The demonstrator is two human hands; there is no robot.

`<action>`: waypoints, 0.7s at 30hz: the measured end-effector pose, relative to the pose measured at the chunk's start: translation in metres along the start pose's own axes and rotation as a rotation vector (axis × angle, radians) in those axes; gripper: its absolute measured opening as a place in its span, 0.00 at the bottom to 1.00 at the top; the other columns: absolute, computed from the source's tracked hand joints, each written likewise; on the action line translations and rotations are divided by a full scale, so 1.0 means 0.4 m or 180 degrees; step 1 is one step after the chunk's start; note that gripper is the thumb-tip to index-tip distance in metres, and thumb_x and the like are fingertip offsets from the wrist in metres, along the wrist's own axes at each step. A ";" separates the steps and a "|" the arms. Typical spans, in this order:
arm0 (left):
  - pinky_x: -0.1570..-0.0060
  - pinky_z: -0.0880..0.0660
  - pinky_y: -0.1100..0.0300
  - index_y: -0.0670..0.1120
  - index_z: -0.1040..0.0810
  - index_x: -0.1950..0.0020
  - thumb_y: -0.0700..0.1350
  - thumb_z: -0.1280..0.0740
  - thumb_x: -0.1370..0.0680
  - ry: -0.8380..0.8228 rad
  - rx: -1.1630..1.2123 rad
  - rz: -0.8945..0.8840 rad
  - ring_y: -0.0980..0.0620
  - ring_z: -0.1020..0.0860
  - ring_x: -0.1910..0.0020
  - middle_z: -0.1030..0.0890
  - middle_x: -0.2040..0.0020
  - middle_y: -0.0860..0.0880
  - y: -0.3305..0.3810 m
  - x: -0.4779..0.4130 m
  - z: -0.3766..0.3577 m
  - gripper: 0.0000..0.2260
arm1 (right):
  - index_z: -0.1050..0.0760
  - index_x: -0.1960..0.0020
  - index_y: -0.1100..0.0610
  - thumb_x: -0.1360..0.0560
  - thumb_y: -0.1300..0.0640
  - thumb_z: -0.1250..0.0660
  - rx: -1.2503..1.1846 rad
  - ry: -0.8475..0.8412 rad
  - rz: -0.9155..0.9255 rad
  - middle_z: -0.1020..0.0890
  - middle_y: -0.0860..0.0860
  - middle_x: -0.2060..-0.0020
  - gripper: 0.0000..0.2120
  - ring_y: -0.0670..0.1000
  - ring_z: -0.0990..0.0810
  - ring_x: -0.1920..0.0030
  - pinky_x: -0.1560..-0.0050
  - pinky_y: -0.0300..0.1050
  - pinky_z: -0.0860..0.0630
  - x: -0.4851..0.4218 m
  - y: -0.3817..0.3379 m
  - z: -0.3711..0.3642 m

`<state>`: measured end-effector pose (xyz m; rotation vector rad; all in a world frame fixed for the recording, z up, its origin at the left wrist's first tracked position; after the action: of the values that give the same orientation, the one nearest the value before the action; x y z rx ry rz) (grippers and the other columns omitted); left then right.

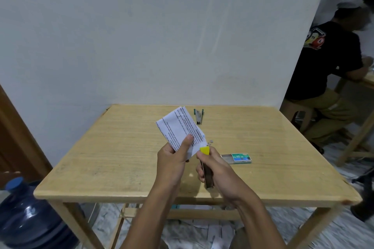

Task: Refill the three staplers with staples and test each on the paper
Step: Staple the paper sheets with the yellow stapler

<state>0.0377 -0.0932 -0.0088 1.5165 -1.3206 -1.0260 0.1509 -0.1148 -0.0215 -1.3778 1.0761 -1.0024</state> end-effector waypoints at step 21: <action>0.49 0.25 0.52 0.52 0.16 0.46 0.52 0.35 0.20 -0.0595 -0.0082 0.0197 0.49 0.17 0.48 0.14 0.48 0.48 -0.018 0.010 -0.050 0.10 | 0.21 0.45 0.56 0.19 0.57 0.39 -0.0605 0.0339 0.0296 0.16 0.45 0.66 0.09 0.40 0.20 0.67 0.67 0.32 0.26 0.001 -0.027 0.037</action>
<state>0.0593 -0.0949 -0.0100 1.3782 -1.4682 -1.1629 0.1660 -0.1114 -0.0118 -1.4241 1.3312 -0.9327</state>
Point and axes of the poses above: each hand's wrist, its own x-axis away from the middle knuckle, its own z-axis out of the back of the hand, y = z × x, the point moved 10 cm from there along -x, towards the middle knuckle
